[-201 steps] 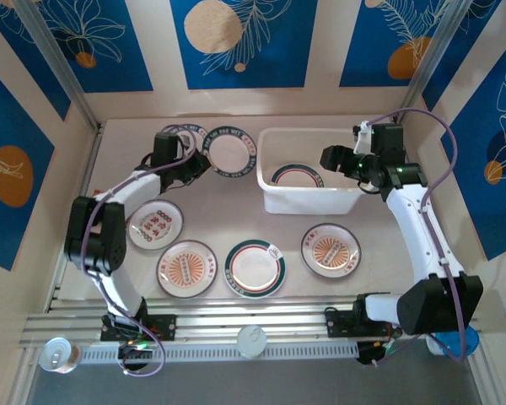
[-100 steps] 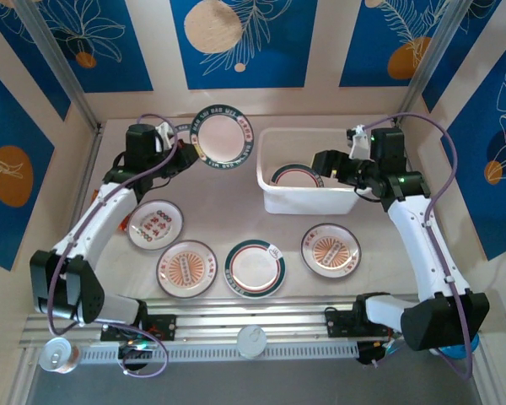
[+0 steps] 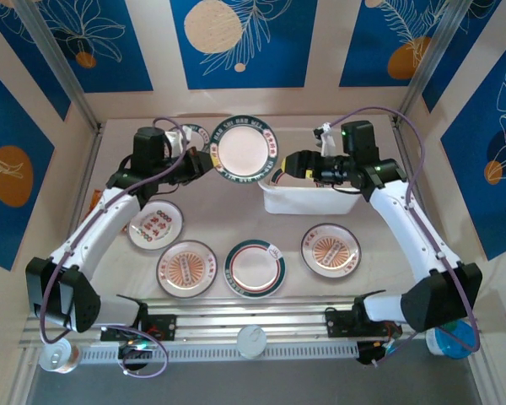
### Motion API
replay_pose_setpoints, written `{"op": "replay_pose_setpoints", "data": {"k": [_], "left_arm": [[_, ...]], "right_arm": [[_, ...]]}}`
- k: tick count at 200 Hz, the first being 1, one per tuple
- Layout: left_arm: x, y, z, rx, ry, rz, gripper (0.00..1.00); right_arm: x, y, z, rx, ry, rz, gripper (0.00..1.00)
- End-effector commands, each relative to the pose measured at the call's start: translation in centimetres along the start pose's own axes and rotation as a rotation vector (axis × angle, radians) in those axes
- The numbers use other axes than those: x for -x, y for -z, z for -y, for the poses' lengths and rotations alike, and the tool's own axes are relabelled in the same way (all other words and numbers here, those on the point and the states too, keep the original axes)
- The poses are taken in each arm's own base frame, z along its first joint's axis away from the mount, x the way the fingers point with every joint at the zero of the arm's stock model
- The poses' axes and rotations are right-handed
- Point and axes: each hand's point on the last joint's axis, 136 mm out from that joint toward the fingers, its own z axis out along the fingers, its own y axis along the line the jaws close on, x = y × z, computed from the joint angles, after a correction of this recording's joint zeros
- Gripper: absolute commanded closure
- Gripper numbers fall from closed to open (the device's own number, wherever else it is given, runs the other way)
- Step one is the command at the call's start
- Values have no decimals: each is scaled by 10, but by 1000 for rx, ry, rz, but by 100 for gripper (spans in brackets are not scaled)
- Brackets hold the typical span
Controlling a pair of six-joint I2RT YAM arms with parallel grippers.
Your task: Place the plates into the plastic bin on the countertop
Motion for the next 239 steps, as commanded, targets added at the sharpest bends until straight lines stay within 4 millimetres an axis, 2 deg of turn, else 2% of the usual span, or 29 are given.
{"op": "replay_pose_setpoints", "data": {"k": [1,34,81,116,168,230,239], "left_arm": [[2,14,40,-100,-48,12,100],[-9,8,48,-123,-49,-26,100],[-15,1,56,-144,-55,-55,100],[-17,-4,57,-151,-53,-72,100],[-21,-12,53,-150,-40,-101,100],[-20,-20,55,-160,-24,-121,100],[-20,-21,54,-157,-25,-124,97]], "right_arm": [[15,0,-10,21,1,36,22],[25,-6,-5,17,-8,58,24],[29,-16,-3,29,-22,48,32],[25,-21,0,41,-34,31,46],[17,-24,3,49,-39,18,76],[20,-25,2,63,-23,19,90],[21,-24,3,62,-21,22,91]]}}
